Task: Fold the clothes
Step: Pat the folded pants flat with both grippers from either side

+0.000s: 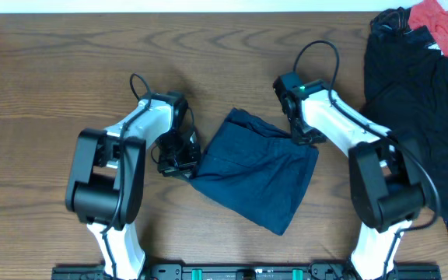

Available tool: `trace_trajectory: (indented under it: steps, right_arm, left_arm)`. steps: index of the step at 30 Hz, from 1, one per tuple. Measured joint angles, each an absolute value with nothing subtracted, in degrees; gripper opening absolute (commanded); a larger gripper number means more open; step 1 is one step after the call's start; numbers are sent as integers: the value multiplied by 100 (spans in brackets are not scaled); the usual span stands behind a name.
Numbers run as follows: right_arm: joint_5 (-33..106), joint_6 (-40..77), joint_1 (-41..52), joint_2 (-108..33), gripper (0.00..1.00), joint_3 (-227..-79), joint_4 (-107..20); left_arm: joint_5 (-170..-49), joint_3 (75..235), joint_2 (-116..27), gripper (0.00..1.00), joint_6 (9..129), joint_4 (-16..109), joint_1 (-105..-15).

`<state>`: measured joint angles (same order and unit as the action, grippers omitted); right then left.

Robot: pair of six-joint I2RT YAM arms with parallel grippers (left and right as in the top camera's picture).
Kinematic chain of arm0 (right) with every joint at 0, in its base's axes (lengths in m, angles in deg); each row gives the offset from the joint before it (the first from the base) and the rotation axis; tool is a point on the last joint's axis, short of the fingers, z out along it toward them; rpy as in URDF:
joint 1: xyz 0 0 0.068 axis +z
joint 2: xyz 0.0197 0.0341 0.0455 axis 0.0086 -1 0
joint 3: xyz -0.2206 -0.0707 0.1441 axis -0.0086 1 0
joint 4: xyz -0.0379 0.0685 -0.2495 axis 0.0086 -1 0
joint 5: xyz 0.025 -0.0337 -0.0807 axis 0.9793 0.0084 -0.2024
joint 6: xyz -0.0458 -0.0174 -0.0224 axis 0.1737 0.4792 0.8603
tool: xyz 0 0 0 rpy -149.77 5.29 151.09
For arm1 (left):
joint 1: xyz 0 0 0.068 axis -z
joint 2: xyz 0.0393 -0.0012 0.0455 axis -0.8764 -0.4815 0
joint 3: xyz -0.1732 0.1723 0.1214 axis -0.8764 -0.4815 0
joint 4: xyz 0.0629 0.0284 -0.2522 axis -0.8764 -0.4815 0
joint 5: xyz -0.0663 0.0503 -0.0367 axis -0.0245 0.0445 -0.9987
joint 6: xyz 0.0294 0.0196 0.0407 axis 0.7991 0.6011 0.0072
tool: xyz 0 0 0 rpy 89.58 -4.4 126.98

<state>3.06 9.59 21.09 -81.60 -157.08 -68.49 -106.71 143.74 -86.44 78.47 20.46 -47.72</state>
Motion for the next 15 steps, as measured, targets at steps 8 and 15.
trace_trajectory:
  steps: [8,15]
  right_arm:
    - [1266,948,1950,-6908,8,-15677,-7630]
    - [1967,996,1934,-6818,8,-15518,-7842]
  left_arm:
    - [-10452,14299,-7195,98,7893,2362,-4772]
    - [-10269,14299,-6856,98,7936,3294,-4772]
